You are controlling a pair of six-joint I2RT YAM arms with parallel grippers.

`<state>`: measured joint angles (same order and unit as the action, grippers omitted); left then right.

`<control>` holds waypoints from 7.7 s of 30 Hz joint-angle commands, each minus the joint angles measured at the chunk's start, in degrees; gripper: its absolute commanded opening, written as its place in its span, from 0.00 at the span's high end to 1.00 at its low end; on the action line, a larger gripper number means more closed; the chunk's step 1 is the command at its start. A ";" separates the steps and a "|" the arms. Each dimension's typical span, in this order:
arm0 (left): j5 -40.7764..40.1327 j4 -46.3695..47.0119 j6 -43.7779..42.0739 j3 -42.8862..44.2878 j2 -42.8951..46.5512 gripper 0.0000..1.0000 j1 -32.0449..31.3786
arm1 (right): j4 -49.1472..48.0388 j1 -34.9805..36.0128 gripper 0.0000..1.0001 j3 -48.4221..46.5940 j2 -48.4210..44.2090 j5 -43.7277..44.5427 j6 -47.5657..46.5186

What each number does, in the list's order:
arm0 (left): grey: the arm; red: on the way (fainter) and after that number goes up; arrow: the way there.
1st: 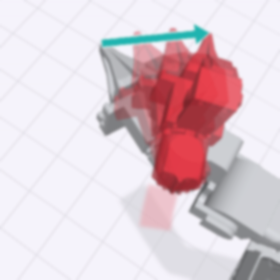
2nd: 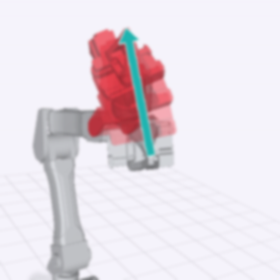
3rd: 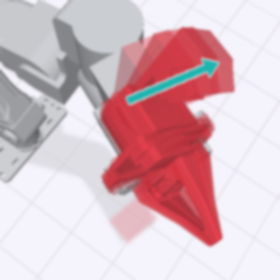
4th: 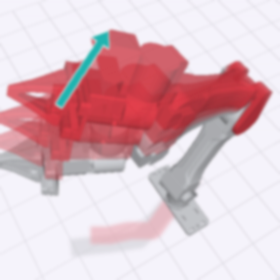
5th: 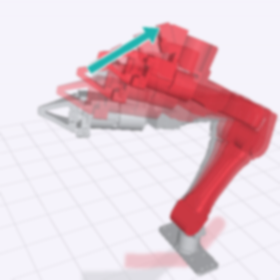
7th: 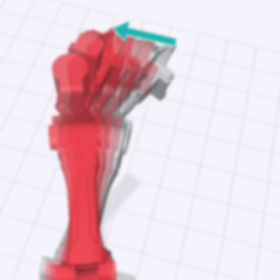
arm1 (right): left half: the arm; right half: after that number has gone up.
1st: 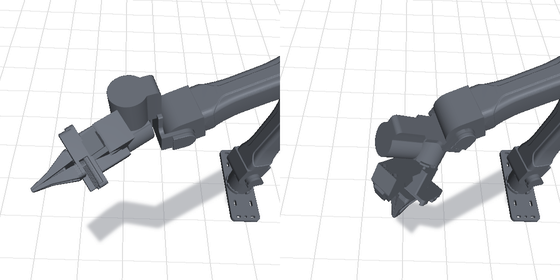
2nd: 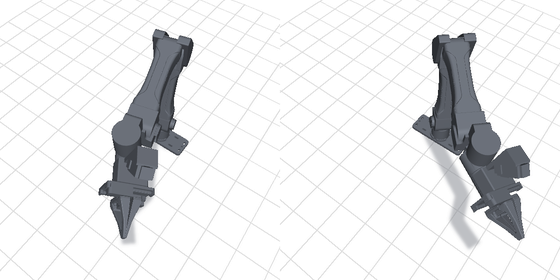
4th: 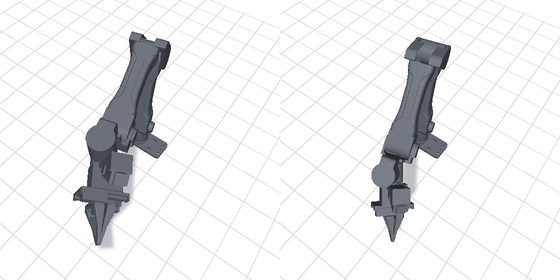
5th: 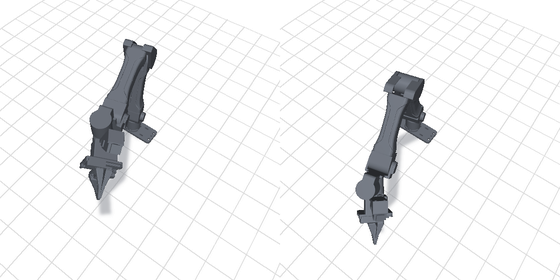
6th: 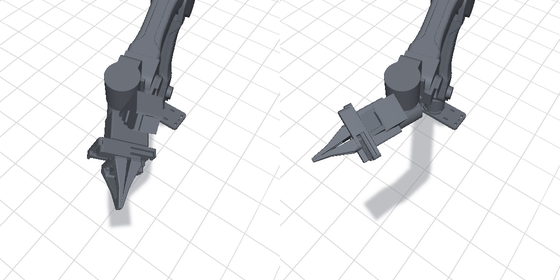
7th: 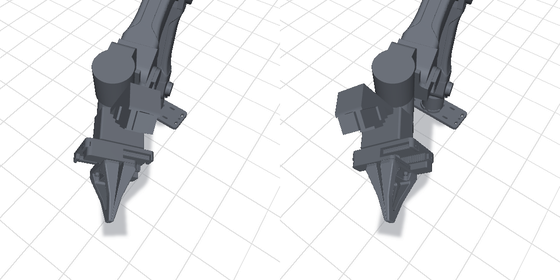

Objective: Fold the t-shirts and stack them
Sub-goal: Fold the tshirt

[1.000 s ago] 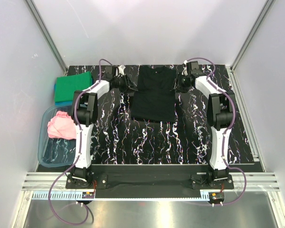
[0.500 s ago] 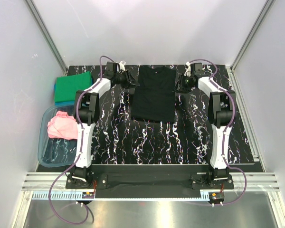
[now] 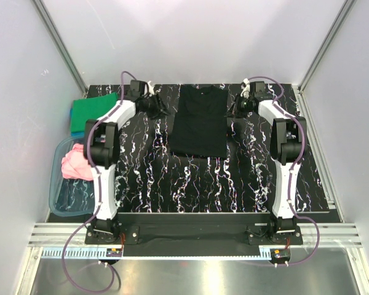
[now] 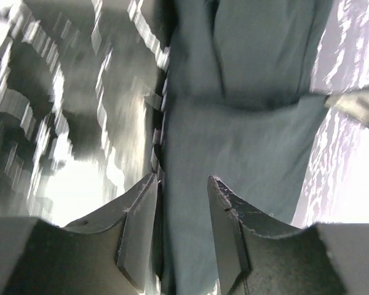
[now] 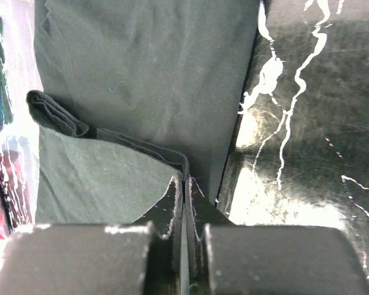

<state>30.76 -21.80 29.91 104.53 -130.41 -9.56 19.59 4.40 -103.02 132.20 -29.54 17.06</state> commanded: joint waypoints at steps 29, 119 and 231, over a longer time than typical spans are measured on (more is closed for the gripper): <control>2.37 12.57 3.75 -28.58 21.78 0.56 -9.25 | -1.23 -2.39 0.80 12.04 -15.11 -2.27 10.00; -6.15 7.31 11.48 -77.80 62.54 1.00 -14.08 | 10.46 12.73 1.00 66.90 -57.75 8.71 22.05; 7.28 13.53 -1.45 -27.43 11.40 1.00 -0.37 | -4.83 4.91 0.79 27.00 -15.13 -2.62 7.20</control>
<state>34.50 -12.51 26.37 80.58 -122.32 -9.56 16.93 9.10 -76.03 118.24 -30.39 28.05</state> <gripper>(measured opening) 0.018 0.216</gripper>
